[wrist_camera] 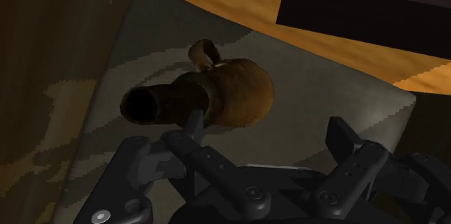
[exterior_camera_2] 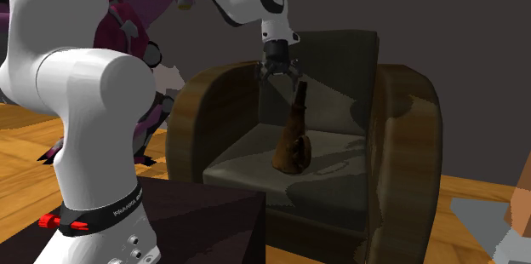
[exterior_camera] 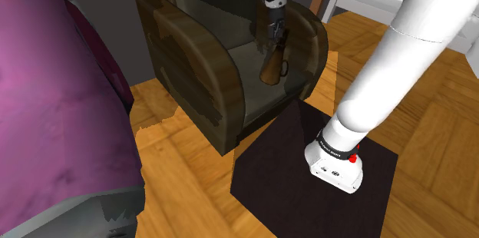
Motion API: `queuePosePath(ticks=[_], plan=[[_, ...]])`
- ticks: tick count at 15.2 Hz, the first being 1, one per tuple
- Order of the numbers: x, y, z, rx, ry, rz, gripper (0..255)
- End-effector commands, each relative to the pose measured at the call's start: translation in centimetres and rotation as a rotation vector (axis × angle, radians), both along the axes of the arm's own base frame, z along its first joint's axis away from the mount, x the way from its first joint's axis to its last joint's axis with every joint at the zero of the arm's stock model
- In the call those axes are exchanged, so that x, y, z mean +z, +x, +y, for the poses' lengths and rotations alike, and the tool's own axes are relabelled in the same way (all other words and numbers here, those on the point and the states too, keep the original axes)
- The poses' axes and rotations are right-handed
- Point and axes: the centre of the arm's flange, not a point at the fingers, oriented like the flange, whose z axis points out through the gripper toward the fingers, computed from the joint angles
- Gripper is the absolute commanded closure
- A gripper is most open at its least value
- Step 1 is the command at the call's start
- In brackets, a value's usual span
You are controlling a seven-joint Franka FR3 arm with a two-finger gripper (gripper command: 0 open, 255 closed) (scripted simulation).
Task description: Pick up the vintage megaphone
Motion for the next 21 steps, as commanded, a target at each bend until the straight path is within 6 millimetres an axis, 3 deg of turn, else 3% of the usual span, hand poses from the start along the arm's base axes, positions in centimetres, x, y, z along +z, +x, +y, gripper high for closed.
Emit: queuePosePath(ticks=[1,3,12,13,21], plan=[[-1.4,1.5,-1.8,0.009,-0.001,0.009,0],[-2.4,2.7,-3.1,0.014,-0.001,0.016,0],[-6.4,2.7,-3.1,0.014,-0.001,0.016,0],[-6.4,2.8,-3.2,0.014,-0.001,0.016,255],[-6.6,2.7,-3.2,0.014,-0.001,0.016,255]])
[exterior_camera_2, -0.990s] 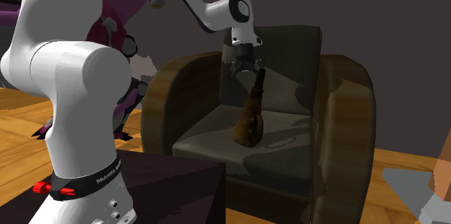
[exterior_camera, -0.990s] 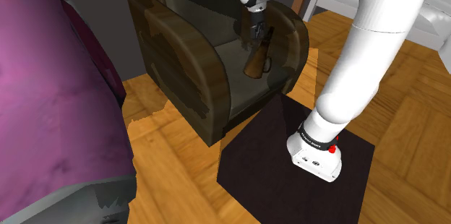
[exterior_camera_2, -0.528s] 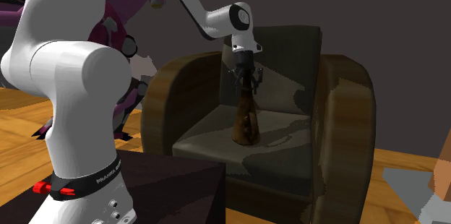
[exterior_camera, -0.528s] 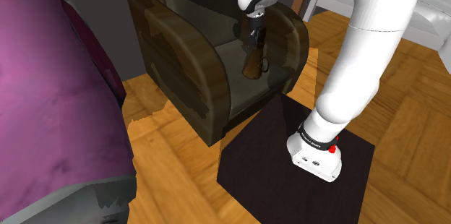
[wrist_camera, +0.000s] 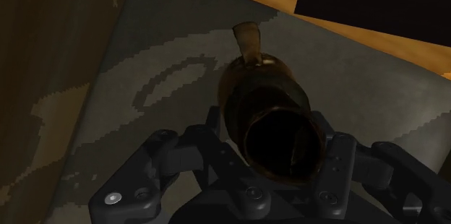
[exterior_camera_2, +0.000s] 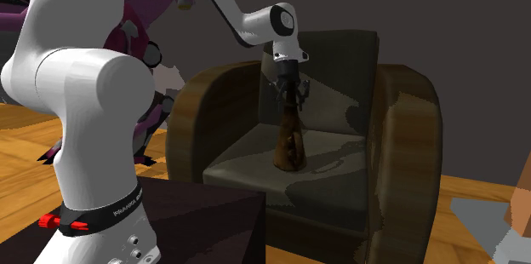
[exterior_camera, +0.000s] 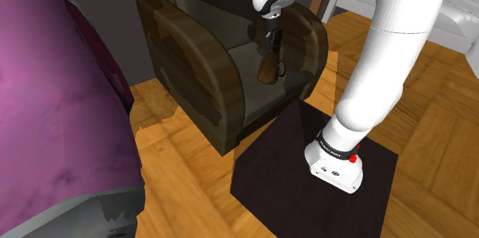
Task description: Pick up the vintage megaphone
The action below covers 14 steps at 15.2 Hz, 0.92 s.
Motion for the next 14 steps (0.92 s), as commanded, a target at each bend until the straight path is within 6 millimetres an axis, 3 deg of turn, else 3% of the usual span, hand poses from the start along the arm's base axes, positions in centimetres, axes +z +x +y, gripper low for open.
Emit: queuePosePath(ticks=[1,14], plan=[[-0.3,-0.2,0.1,-0.001,0.003,0.008,255],[6.6,-0.2,0.1,-0.001,0.003,0.008,255]])
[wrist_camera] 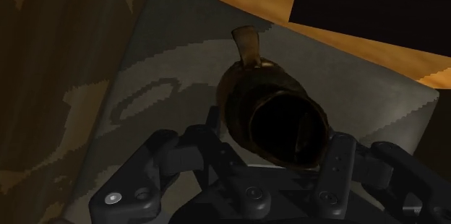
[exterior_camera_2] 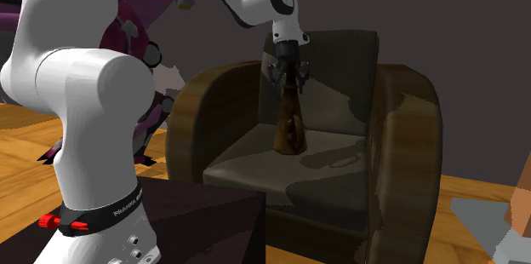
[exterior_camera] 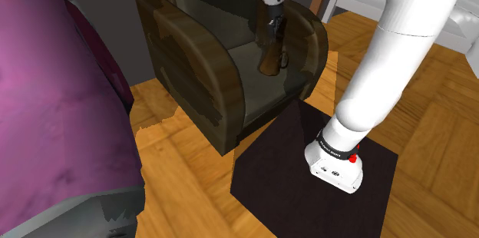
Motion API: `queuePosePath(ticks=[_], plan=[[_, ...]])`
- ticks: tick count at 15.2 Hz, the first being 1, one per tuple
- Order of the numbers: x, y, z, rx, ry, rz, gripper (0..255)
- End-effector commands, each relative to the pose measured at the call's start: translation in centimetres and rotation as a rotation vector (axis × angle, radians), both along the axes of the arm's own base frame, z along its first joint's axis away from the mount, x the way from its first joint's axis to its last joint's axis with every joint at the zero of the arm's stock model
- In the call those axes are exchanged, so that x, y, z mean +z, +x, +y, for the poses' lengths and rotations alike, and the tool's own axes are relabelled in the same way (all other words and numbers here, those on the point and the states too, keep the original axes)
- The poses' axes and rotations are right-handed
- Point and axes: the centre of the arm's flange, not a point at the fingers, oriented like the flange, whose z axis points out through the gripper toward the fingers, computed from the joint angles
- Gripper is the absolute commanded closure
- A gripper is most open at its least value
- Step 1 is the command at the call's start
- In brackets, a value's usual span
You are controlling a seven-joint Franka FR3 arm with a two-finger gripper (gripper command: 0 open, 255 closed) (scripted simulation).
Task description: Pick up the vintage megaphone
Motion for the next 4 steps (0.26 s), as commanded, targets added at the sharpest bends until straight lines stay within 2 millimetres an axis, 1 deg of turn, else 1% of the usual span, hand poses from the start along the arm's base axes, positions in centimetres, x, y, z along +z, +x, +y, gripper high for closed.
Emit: queuePosePath(ticks=[1,2,4], plan=[[1.09,0.02,-0.06,0.000,0.000,-0.001,255],[1.62,0.02,-0.06,0.000,0.000,-0.001,255],[1.70,0.02,-0.06,0.000,0.000,-0.001,255]])
